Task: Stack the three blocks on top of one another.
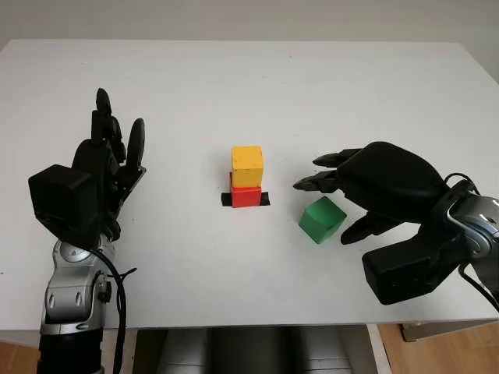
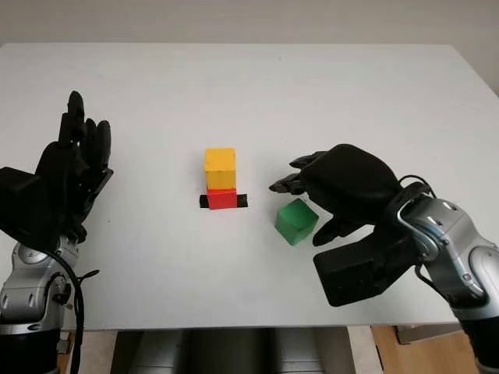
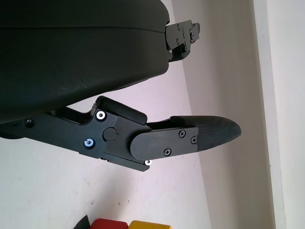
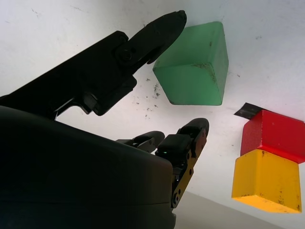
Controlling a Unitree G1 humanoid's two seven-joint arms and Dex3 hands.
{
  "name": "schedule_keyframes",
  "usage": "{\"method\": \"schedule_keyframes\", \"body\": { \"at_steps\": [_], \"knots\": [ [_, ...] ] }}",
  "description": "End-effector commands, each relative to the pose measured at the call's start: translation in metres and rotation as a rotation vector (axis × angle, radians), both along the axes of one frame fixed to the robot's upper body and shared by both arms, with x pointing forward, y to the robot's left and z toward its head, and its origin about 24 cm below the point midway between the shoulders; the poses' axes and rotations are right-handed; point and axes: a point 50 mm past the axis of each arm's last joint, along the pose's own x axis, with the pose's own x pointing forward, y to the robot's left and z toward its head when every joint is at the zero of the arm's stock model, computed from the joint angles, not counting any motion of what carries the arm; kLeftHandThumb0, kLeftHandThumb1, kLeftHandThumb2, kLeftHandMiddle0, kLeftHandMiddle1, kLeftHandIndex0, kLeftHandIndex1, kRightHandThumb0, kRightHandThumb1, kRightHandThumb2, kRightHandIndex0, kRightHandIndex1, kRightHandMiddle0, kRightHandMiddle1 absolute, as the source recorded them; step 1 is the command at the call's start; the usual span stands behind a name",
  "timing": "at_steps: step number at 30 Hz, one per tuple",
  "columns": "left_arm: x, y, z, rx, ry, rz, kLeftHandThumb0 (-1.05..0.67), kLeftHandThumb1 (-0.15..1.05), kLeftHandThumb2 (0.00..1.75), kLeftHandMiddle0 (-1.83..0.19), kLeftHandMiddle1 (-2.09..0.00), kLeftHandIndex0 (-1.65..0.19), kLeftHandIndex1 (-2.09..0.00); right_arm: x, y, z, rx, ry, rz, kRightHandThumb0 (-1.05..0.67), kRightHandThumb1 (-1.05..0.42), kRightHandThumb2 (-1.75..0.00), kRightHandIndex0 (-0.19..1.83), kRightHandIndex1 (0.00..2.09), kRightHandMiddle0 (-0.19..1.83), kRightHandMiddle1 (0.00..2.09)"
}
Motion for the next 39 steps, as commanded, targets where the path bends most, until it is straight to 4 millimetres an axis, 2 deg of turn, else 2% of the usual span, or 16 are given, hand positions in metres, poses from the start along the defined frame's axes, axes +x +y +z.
{"method": "schedule_keyframes", "body": {
  "at_steps": [1, 10, 24, 28, 29, 39],
  "knots": [
    [-0.003, 0.001, 0.003, -0.004, -0.018, -0.006, -0.74, 1.05, 0.5, 0.19, 0.0, 0.19, 0.0, 0.0, 0.001, -0.002, 0.011, 0.006, 0.008, -0.55, -0.69, -0.05, 0.51, 0.07, 0.74, 0.09],
    [-0.005, 0.001, 0.002, 0.009, -0.013, -0.022, -0.73, 1.05, 0.49, 0.19, 0.0, 0.19, -0.01, 0.004, -0.001, -0.01, 0.123, 0.053, 0.023, -0.42, -0.69, -0.06, 0.54, 0.08, 0.77, 0.09],
    [-0.003, -0.001, -0.001, 0.032, 0.021, -0.029, -0.72, 1.05, 0.49, 0.19, 0.0, 0.19, 0.0, 0.008, -0.002, -0.016, 0.209, 0.022, 0.062, -0.27, -0.78, -0.07, 0.66, 0.11, 0.97, 0.21],
    [-0.003, -0.003, -0.001, 0.033, 0.023, -0.024, -0.72, 1.05, 0.48, 0.19, 0.0, 0.19, 0.0, 0.008, -0.004, -0.015, 0.187, -0.004, 0.07, -0.22, -0.81, -0.06, 0.71, 0.09, 0.85, 0.64],
    [-0.003, -0.003, -0.001, 0.033, 0.024, -0.022, -0.72, 1.05, 0.48, 0.19, 0.0, 0.19, -0.01, 0.008, -0.004, -0.015, 0.176, -0.012, 0.072, -0.22, -0.81, -0.05, 0.71, 0.09, 0.84, 0.67],
    [-0.003, -0.005, -0.003, 0.03, 0.036, -0.022, -0.69, 1.05, 0.49, 0.19, 0.0, 0.19, 0.0, 0.01, -0.006, -0.005, 0.142, -0.044, 0.043, -0.2, -0.79, -0.05, 0.71, 0.07, 0.87, 0.64]
  ]
}}
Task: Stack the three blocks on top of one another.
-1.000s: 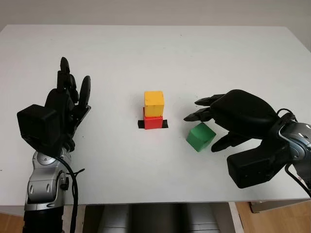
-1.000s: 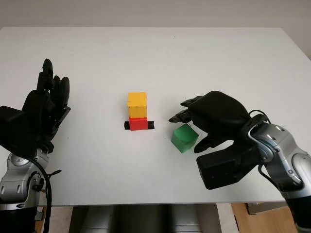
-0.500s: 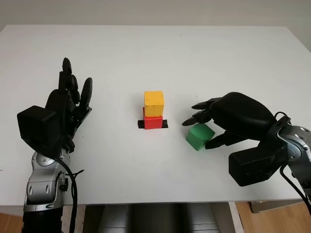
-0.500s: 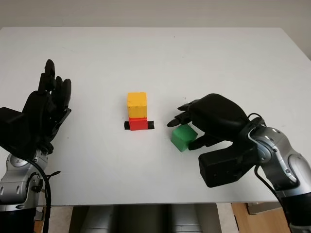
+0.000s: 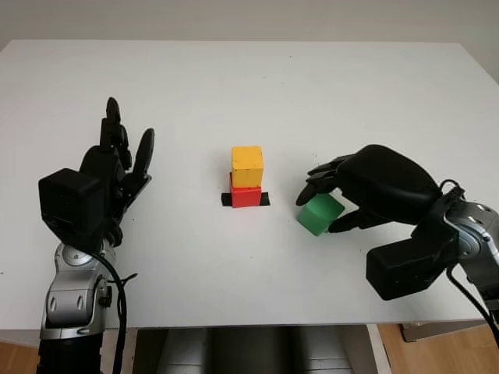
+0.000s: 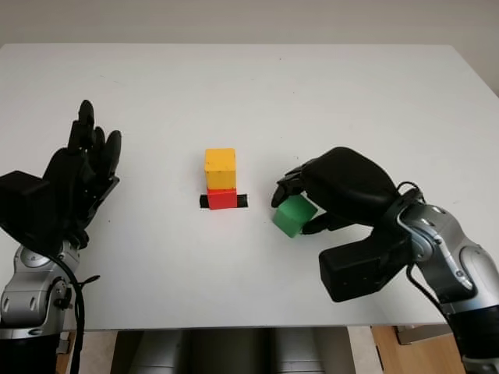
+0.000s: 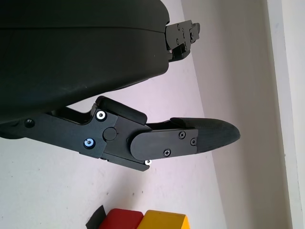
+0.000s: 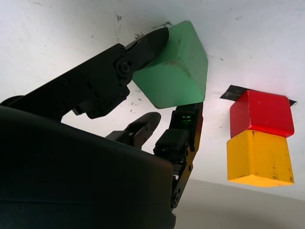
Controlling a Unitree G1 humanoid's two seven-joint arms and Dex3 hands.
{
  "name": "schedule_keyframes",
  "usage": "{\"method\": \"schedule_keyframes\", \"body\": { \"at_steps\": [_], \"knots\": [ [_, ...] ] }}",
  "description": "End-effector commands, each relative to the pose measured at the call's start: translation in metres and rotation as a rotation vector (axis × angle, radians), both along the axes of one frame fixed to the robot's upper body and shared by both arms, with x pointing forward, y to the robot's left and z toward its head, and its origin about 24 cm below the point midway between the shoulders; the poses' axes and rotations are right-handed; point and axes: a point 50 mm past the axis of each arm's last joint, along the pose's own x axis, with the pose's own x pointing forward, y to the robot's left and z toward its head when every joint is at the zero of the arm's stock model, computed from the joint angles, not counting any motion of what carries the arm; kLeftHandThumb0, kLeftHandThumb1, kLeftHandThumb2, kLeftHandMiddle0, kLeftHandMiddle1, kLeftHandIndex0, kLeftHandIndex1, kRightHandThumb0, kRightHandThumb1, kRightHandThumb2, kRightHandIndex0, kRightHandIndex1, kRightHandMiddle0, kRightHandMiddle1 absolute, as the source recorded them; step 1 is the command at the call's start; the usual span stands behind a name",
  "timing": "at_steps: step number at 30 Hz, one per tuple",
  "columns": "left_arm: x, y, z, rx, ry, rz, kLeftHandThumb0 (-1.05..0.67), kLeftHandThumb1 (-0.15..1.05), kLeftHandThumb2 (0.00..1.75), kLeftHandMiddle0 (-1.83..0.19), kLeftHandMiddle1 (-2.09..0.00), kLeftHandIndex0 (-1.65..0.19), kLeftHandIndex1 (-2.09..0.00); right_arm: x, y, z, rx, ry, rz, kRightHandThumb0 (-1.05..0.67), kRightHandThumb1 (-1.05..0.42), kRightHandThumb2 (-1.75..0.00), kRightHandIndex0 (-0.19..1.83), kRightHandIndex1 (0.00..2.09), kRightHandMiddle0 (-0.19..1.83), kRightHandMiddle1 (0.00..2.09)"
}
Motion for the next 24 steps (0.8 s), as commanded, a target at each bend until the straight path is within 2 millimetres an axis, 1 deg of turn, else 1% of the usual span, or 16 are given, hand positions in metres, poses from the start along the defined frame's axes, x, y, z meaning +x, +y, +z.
{"method": "schedule_keyframes", "body": {
  "at_steps": [1, 3, 6, 11, 17, 20, 24],
  "knots": [
    [-0.002, -0.002, 0.002, -0.001, -0.016, -0.003, -0.68, 1.05, 0.49, 0.19, 0.0, 0.19, -0.01, 0.001, -0.002, 0.012, -0.018, -0.015, -0.02, -0.2, -0.8, -0.06, 0.69, 0.06, 0.87, 0.62],
    [-0.002, -0.002, 0.002, -0.004, -0.019, -0.004, -0.67, 1.05, 0.49, 0.19, 0.0, 0.19, 0.0, 0.002, -0.001, 0.018, -0.013, -0.013, -0.044, -0.21, -0.83, -0.06, 0.65, 0.05, 0.85, 0.54],
    [-0.002, -0.003, 0.002, 0.003, -0.024, 0.003, -0.67, 1.05, 0.49, 0.19, 0.0, 0.19, -0.01, 0.005, -0.002, 0.028, 0.012, -0.041, -0.079, -0.23, -0.83, -0.05, 0.67, 0.06, 0.91, 0.46],
    [-0.003, -0.003, 0.001, 0.0, -0.021, 0.005, -0.68, 1.05, 0.49, 0.19, 0.0, 0.19, -0.02, 0.01, -0.005, 0.045, 0.09, -0.075, -0.118, -0.19, -0.81, -0.05, 0.68, 0.06, 0.98, 0.34],
    [-0.003, -0.005, 0.001, 0.003, -0.02, 0.004, -0.68, 1.05, 0.47, 0.19, 0.0, 0.19, -0.02, 0.019, -0.005, 0.068, 0.215, -0.083, -0.16, -0.2, -0.8, -0.05, 0.66, 0.05, 1.0, 0.28],
    [-0.003, -0.006, 0.001, 0.012, -0.017, 0.008, -0.69, 1.05, 0.47, 0.19, 0.0, 0.19, -0.02, 0.028, -0.007, 0.078, 0.35, -0.067, -0.169, -0.16, -0.78, -0.05, 0.65, 0.04, 1.05, 0.26],
    [-0.004, -0.008, 0.0, 0.012, -0.016, 0.009, -0.67, 1.05, 0.48, 0.19, 0.0, 0.19, -0.03, 0.037, -0.007, 0.08, 0.511, -0.054, -0.127, -0.12, -0.76, -0.04, 0.61, 0.03, 1.1, 0.29]
  ]
}}
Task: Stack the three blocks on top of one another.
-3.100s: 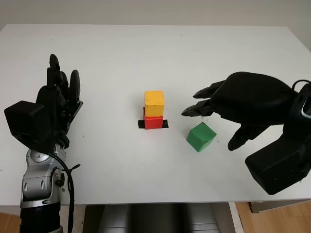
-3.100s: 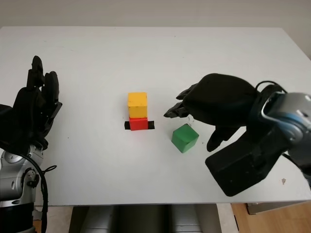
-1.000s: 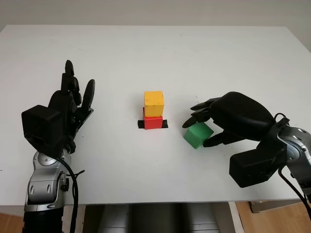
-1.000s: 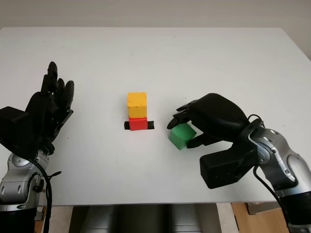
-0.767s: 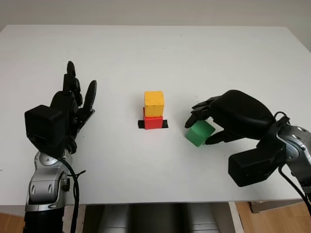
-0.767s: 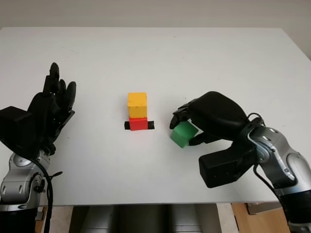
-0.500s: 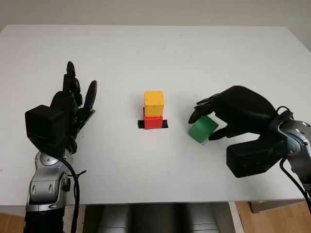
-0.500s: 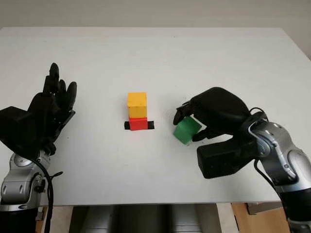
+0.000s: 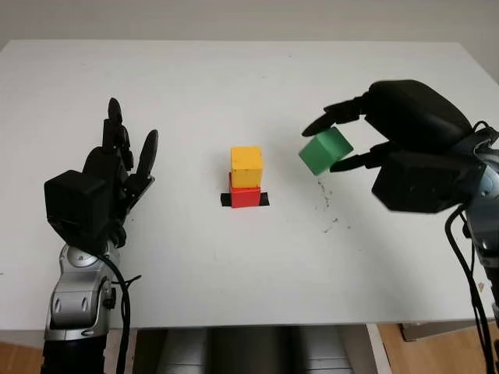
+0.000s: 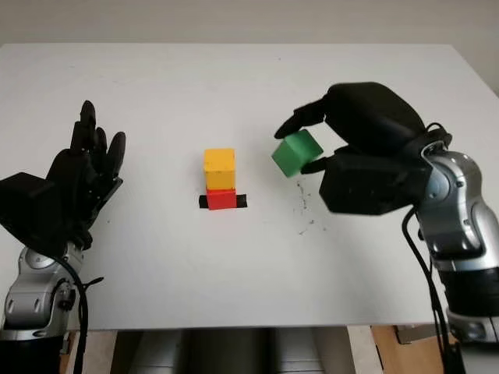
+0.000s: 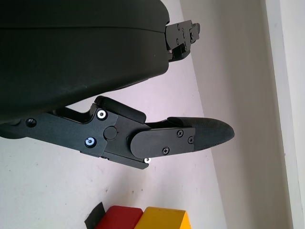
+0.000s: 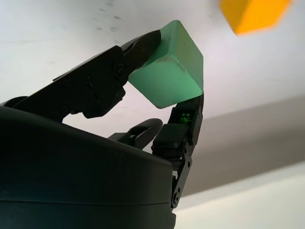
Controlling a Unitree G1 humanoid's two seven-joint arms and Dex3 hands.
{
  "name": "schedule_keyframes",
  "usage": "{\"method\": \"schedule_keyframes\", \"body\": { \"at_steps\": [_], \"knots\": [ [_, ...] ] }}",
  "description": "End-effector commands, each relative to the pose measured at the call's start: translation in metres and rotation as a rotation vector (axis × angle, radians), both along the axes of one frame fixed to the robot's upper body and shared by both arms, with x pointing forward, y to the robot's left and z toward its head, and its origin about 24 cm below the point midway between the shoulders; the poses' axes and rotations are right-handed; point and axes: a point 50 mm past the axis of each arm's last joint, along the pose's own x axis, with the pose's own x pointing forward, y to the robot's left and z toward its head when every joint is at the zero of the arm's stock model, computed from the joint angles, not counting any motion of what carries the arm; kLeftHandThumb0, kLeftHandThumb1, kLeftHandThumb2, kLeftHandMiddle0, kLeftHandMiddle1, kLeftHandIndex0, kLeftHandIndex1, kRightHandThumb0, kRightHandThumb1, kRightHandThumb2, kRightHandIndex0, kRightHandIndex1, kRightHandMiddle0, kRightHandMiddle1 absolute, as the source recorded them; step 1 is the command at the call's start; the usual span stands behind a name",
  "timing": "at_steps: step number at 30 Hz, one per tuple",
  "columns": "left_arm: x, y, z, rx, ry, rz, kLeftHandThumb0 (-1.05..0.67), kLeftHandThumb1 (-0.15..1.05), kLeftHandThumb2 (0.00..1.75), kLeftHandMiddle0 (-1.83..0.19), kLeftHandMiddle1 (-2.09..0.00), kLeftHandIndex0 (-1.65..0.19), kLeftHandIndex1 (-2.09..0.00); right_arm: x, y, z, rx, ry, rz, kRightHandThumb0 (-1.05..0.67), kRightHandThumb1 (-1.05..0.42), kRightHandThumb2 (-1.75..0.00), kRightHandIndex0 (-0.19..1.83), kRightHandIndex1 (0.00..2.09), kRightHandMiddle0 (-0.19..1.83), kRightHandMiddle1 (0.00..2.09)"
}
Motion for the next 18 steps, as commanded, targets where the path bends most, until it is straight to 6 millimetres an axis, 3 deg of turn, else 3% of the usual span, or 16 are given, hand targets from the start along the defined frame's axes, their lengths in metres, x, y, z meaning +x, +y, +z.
{"method": "schedule_keyframes", "body": {
  "at_steps": [1, 3, 6, 11, 13, 18],
  "knots": [
    [-0.003, -0.002, 0.001, 0.005, -0.006, 0.005, -0.67, 1.05, 0.48, 0.19, 0.0, 0.19, -0.03, 0.003, 0.0, 0.005, 0.078, -0.024, 0.026, -0.12, -0.76, -0.05, 0.59, 0.03, 1.07, 0.35],
    [-0.004, -0.002, 0.0, 0.019, 0.002, 0.006, -0.68, 1.05, 0.49, 0.19, 0.0, 0.19, -0.03, 0.006, 0.001, 0.001, 0.137, -0.01, 0.054, -0.14, -0.77, -0.05, 0.54, 0.03, 0.89, 0.69],
    [-0.004, -0.003, 0.0, 0.027, -0.001, 0.008, -0.66, 1.05, 0.51, 0.19, -0.01, 0.19, -0.03, 0.01, 0.006, -0.002, 0.189, 0.016, 0.057, -0.2, -0.79, -0.06, 0.52, 0.03, 0.79, 0.87],
    [-0.004, -0.003, -0.001, 0.027, 0.004, 0.013, -0.65, 1.05, 0.51, 0.19, -0.02, 0.19, -0.04, 0.018, 0.019, -0.008, 0.373, 0.143, 0.104, -0.25, -0.87, -0.06, 0.43, 0.01, 0.49, 1.38],
    [-0.004, -0.003, -0.001, 0.029, 0.003, 0.011, -0.65, 1.05, 0.52, 0.19, -0.02, 0.19, -0.04, 0.023, 0.027, -0.014, 0.523, 0.244, 0.138, -0.26, -0.92, -0.07, 0.35, 0.01, 0.32, 1.64],
    [-0.005, -0.005, -0.002, 0.025, 0.003, 0.014, -0.66, 1.05, 0.51, 0.19, -0.02, 0.19, -0.04, 0.028, 0.041, -0.026, 0.707, 0.412, 0.203, -0.26, -1.0, -0.07, 0.23, 0.0, 0.14, 1.93]
  ]
}}
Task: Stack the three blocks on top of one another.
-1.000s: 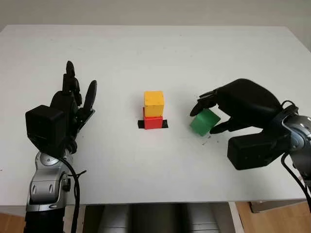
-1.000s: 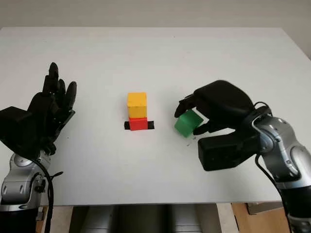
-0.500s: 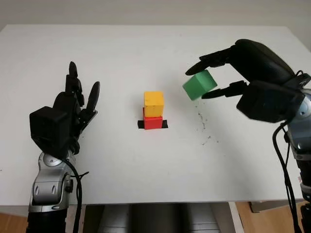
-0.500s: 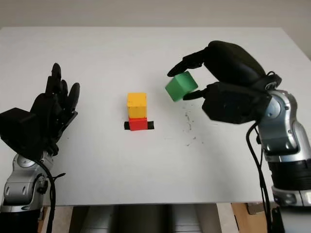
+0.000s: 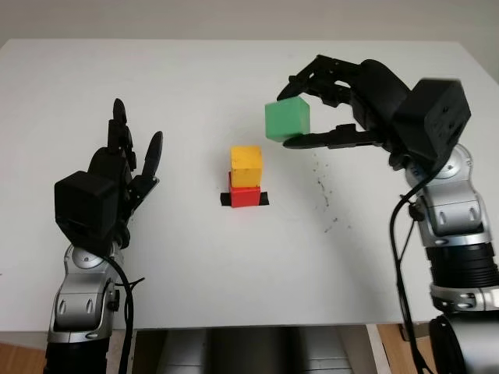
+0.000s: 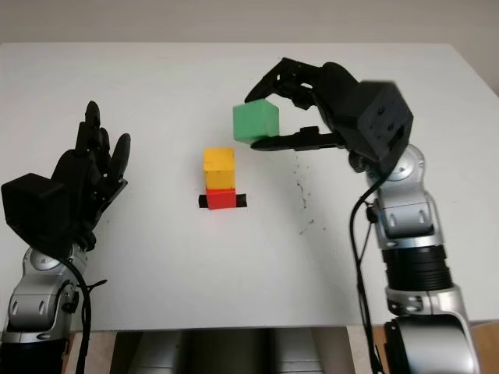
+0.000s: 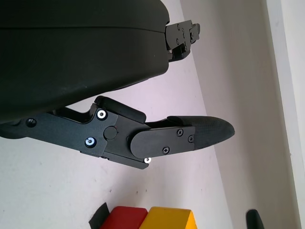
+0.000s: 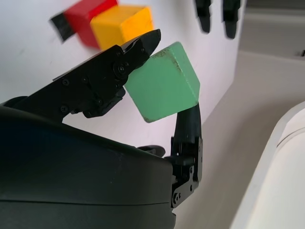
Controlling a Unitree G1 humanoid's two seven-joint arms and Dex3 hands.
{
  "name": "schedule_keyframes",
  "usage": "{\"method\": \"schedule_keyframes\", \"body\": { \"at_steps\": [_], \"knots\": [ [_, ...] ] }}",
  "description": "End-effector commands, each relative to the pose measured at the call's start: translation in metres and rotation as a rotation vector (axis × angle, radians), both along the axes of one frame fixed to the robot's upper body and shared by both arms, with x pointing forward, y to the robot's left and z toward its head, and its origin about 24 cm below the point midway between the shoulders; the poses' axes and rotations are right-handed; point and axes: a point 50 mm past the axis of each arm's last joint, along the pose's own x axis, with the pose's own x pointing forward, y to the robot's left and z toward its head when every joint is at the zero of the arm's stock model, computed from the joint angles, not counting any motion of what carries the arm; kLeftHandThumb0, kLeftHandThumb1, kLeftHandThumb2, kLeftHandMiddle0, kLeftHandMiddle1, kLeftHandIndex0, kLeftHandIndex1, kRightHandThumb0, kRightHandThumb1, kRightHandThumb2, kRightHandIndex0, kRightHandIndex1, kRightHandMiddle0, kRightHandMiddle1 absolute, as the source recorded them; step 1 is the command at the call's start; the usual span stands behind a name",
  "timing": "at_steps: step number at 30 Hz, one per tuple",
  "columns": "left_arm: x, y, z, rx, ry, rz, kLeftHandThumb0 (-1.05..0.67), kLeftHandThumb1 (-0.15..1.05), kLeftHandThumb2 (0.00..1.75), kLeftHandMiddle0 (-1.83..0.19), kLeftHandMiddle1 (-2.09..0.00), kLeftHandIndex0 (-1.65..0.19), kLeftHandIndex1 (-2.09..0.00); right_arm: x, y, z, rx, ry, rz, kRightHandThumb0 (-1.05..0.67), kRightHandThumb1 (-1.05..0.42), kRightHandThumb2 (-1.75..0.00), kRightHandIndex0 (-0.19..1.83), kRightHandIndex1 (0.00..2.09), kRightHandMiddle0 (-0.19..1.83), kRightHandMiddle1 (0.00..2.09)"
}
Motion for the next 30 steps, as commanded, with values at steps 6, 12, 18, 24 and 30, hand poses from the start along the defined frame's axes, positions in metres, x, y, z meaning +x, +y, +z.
{"method": "schedule_keyframes", "body": {
  "at_steps": [6, 12, 18, 24, 30],
  "knots": [
    [-0.004, -0.001, -0.002, -0.016, -0.005, 0.007, -0.65, 1.05, 0.5, 0.19, 0.0, 0.19, 0.0, 0.005, 0.009, -0.002, 0.114, 0.113, 0.061, -0.36, -1.04, -0.08, 0.2, 0.01, 0.09, 1.97],
    [-0.003, -0.001, -0.002, -0.014, -0.005, 0.012, -0.64, 1.05, 0.5, 0.19, 0.0, 0.19, 0.0, 0.009, 0.012, -0.005, 0.218, 0.223, 0.083, -0.38, -1.05, -0.09, 0.21, 0.02, 0.1, 1.91],
    [-0.002, -0.001, -0.001, -0.008, -0.01, 0.016, -0.65, 1.05, 0.49, 0.19, -0.01, 0.19, -0.02, 0.013, 0.013, -0.011, 0.256, 0.3, 0.098, -0.41, -1.05, -0.06, 0.23, 0.03, 0.17, 1.85],
    [-0.001, 0.0, -0.001, -0.005, -0.013, 0.01, -0.64, 1.05, 0.49, 0.19, 0.0, 0.19, 0.0, 0.021, 0.016, -0.02, 0.257, 0.335, 0.138, -0.44, -1.05, -0.07, 0.22, 0.02, 0.17, 1.87],
    [-0.001, 0.001, -0.001, 0.001, -0.01, 0.021, -0.65, 1.05, 0.48, 0.19, -0.01, 0.19, -0.01, 0.026, 0.018, -0.024, 0.265, 0.354, 0.157, -0.44, -1.04, -0.06, 0.25, 0.04, 0.19, 1.87]
  ]
}}
